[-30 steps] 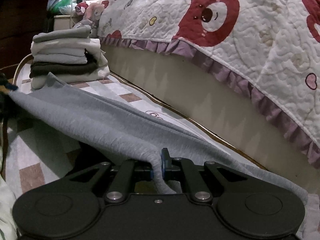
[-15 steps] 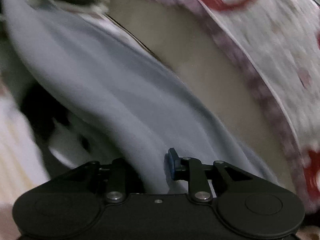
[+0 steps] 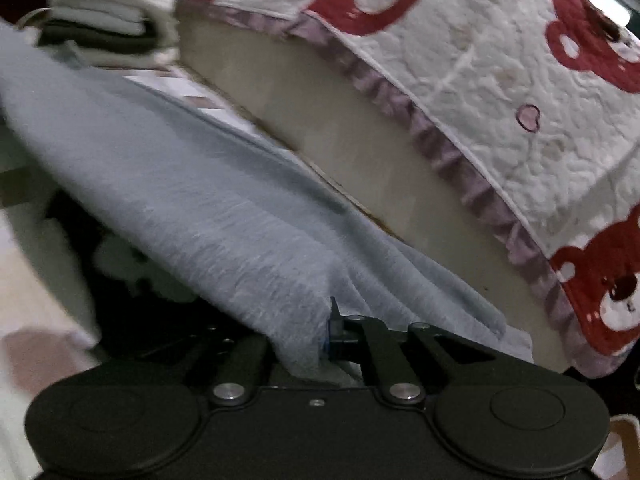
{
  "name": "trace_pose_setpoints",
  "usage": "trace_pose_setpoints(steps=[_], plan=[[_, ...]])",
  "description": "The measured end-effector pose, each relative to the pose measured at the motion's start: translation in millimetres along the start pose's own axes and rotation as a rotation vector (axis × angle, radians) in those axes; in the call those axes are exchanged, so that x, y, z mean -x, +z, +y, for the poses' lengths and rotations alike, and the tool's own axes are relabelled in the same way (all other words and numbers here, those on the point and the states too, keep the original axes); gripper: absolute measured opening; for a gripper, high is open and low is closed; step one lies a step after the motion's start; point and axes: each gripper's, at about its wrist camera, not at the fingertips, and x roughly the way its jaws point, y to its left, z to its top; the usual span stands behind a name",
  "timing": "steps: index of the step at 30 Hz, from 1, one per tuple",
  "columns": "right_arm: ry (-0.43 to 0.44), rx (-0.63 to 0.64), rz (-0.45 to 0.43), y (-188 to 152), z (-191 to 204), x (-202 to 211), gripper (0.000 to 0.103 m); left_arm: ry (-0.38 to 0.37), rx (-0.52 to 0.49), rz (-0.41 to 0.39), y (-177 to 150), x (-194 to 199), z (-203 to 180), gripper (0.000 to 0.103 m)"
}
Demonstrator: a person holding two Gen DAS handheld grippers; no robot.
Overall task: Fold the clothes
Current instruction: 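Fold the held sweatshirt edge over toward the clothes stack with both grippers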
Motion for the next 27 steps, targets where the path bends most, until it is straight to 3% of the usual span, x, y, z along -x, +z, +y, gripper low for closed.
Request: trace_pose_setpoints(steps=[3,6,11,14,16,18,21,27], plan=[[0.020,0.033,0.011,-3,0,21,0.007,-0.009,0.007,0.038,-14,8,4,0.006],[0.014,0.001,0.008,-7,0,19,0.006,-0.037,-0.008,0.104,-31,-9,-1,0.008],[-0.009,-0.218,-0.026,-2,-9,-1,0.007,-0.018,-0.093,0.118,-35,-20,-10,0.020],[-0.008,-0.339,-0.045,6,-24,-13,0.007,-0.044,0.046,0.120,-27,-22,18,0.039],[0.008,-0.418,-0.050,15,-38,-24,0.008,-0.112,0.160,0.132,-19,-31,41,0.039],[0.024,-0.473,-0.038,28,-49,-40,0.008,-0.161,0.194,0.142,-5,-45,53,0.039],[0.042,-0.462,0.038,53,-61,-79,0.008,-0.186,0.125,0.163,18,-71,55,0.039],[0.112,-0.456,0.205,69,-72,-157,0.010,-0.266,-0.019,0.251,42,-133,54,0.039]])
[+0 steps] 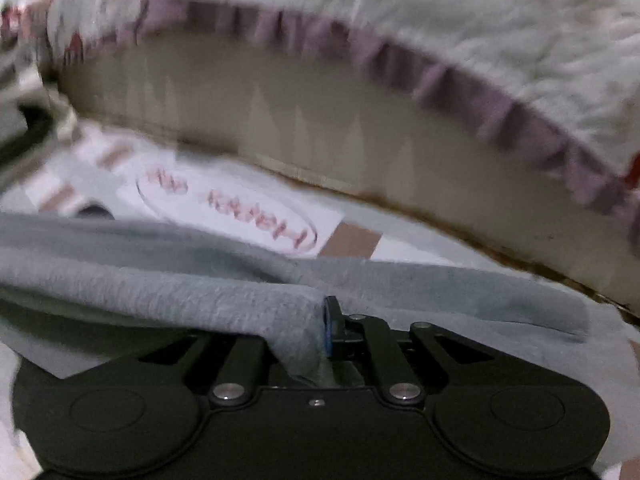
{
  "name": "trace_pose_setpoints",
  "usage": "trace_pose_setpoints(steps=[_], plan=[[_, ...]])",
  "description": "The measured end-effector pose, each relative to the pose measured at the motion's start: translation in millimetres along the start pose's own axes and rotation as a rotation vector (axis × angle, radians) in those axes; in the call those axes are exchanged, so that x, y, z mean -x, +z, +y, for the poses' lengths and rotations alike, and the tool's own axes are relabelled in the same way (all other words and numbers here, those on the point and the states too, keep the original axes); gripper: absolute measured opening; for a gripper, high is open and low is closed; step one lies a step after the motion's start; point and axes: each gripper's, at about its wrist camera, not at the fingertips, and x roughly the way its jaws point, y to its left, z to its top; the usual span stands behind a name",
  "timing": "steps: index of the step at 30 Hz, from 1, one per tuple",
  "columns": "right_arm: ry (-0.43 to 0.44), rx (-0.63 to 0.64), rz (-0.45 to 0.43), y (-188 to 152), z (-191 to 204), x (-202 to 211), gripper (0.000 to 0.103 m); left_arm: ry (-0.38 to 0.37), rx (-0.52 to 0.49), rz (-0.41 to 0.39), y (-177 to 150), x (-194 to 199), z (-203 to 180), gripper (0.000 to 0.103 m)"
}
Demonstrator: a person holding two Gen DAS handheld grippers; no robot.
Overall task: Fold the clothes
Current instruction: 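Fold the held sweatshirt edge over toward the clothes stack with both grippers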
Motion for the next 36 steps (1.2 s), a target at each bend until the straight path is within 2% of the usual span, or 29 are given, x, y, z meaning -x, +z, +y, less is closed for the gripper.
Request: trace_pose_setpoints(steps=[4,8,11,12,14,16,18,21,22,24,25,26,28,30,31,33,34,35,36], plan=[[-0.002,0.045,0.084,3,3,-32,0.014,0.011,-0.103,0.062,3,-34,8,0.039],[0.024,0.067,0.102,4,1,-39,0.016,0.130,-0.191,0.067,1,-47,14,0.039],[0.034,0.100,0.097,4,0,-39,0.016,0.098,-0.119,0.038,1,-43,31,0.035],[0.040,0.112,0.069,3,1,-37,0.016,0.097,-0.097,0.020,1,-41,35,0.032],[0.052,0.135,0.008,1,2,-32,0.013,0.072,-0.067,-0.032,0,-33,37,0.003],[0.091,0.110,-0.105,-5,-1,-15,0.013,0.080,-0.056,-0.067,3,-26,37,0.003],[0.137,0.063,-0.131,-5,-10,-5,0.012,0.111,-0.067,-0.111,6,-18,34,0.003],[0.108,0.075,-0.071,0,-12,-12,0.013,0.308,-0.100,-0.173,18,-17,31,0.001],[0.072,0.076,-0.036,2,-11,-20,0.019,0.421,-0.122,-0.198,21,-20,32,0.001],[0.047,0.002,0.029,8,-14,-34,0.029,0.404,-0.052,-0.212,22,-21,50,0.003],[0.035,-0.038,0.062,10,-16,-41,0.030,0.338,0.040,-0.175,20,-21,64,0.004],[0.024,-0.077,0.095,13,-17,-49,0.030,0.284,0.119,-0.177,12,-18,72,0.005],[0.001,-0.061,0.118,16,-12,-53,0.030,0.175,0.275,-0.181,-5,-11,87,0.005],[-0.021,-0.041,0.139,18,-7,-56,0.031,0.083,0.358,-0.211,-29,0,93,0.009],[-0.023,-0.028,0.138,16,-5,-55,0.031,0.033,0.388,-0.235,-42,6,93,0.014],[-0.015,-0.022,0.130,13,-6,-53,0.031,-0.039,0.409,-0.273,-64,12,85,0.032],[-0.001,-0.041,0.125,12,-9,-53,0.031,-0.070,0.412,-0.290,-74,14,80,0.045],[0.013,-0.061,0.121,11,-13,-53,0.031,-0.100,0.399,-0.305,-82,14,73,0.051],[0.025,-0.082,0.116,10,-16,-54,0.031,-0.116,0.391,-0.299,-88,9,65,0.053]])
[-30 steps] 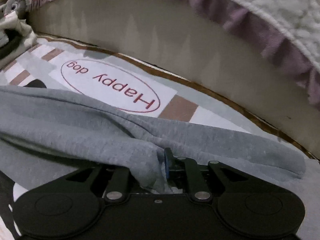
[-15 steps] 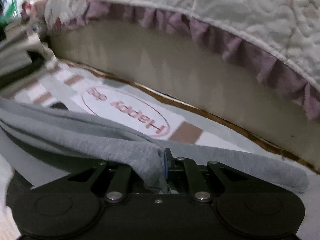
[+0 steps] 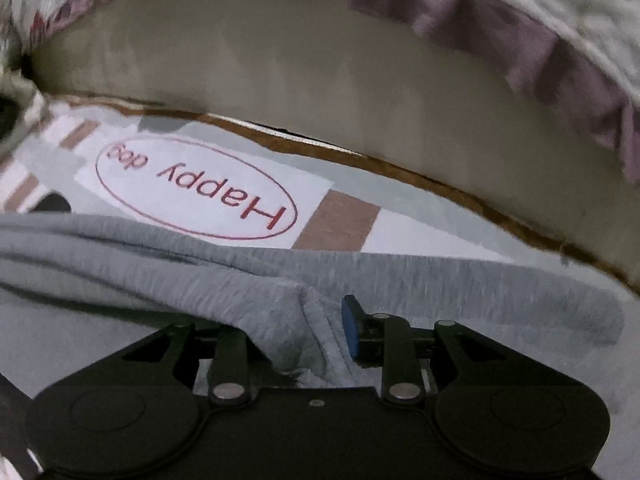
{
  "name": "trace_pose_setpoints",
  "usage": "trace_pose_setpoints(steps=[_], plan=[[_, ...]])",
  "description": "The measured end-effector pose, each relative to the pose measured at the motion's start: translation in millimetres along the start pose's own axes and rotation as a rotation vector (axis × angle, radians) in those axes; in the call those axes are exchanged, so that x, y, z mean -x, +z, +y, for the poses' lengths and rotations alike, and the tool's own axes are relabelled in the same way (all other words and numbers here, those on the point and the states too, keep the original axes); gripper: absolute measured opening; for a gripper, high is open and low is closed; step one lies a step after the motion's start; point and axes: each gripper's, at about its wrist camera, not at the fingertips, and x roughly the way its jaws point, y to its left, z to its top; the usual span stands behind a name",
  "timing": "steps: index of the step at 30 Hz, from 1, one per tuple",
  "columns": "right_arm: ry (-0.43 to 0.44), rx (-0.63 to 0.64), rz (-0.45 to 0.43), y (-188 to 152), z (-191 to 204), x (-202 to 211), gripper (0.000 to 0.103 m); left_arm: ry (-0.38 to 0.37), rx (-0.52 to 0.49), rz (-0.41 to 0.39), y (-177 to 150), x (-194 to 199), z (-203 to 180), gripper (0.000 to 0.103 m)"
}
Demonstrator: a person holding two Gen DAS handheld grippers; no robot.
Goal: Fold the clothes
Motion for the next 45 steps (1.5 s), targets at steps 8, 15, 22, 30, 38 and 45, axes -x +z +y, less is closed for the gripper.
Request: trace_pose_setpoints(steps=[8,15,22,30,38,45], plan=[[-0.005,0.008,0.000,2,3,-2,0.031,0.138,0.029,0.189,-29,-47,-7,0.004],[0.048,0.000,0.009,1,-8,-1,0.031,0.407,0.022,-0.023,17,-4,19,0.000],[0.108,-0.086,0.053,12,-18,-4,0.036,0.178,0.043,-0.011,23,14,12,0.001],[0.187,-0.049,0.035,14,-28,30,0.058,-0.169,-0.139,0.127,10,-46,-128,0.004],[0.119,-0.211,-0.063,-39,-45,95,0.060,-0.083,-0.089,0.176,21,-113,-178,0.004],[-0.061,-0.532,-0.165,-112,-111,148,0.061,-0.021,-0.018,0.153,35,-119,-172,0.004]])
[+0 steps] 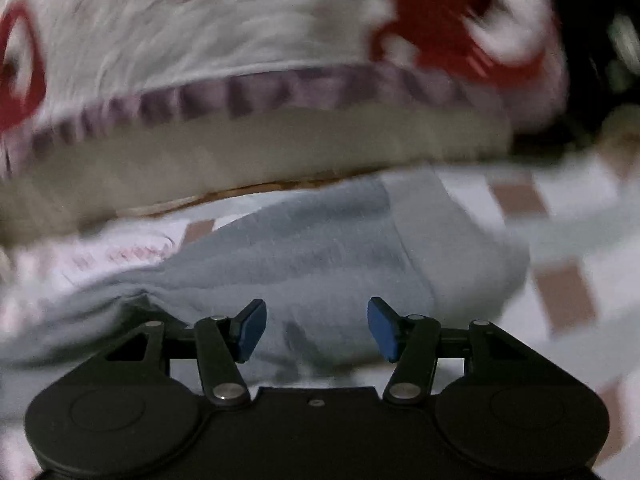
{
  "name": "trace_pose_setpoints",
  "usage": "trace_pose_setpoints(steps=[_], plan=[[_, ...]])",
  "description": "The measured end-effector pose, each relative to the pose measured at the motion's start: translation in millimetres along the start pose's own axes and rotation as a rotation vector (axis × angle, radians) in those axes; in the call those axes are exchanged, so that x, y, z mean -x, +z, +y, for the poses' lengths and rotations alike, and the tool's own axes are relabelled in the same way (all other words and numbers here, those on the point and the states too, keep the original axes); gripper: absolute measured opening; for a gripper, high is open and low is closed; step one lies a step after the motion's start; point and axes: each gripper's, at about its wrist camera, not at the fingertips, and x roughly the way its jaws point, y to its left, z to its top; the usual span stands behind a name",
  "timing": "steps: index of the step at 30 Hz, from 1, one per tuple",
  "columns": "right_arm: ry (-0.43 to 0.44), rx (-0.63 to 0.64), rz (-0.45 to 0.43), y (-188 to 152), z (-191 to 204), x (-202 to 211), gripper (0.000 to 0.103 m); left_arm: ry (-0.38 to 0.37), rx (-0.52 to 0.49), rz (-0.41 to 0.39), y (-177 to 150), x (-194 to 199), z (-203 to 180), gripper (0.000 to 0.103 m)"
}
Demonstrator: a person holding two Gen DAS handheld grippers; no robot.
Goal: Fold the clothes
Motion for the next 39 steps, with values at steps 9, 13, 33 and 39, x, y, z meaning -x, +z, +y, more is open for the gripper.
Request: trace_pose_setpoints(steps=[9,13,33,39], plan=[[0.320,-0.505,-0.019,-25,-93,-22,0.070,0.054,-0.028,0.023,0,-6,-12,0.003],[0.256,-0.579,-0.026,-16,-102,-50,0.072,0.013,-0.014,0.009,-2,-4,-12,0.003],[-0.008,-0.557,0.255,101,-74,-76,0.056,0.079,-0.116,-0.018,29,6,-52,0.004],[-0.082,-0.504,0.232,115,-43,-63,0.062,-0.177,-0.238,-0.103,-16,54,-154,0.005]])
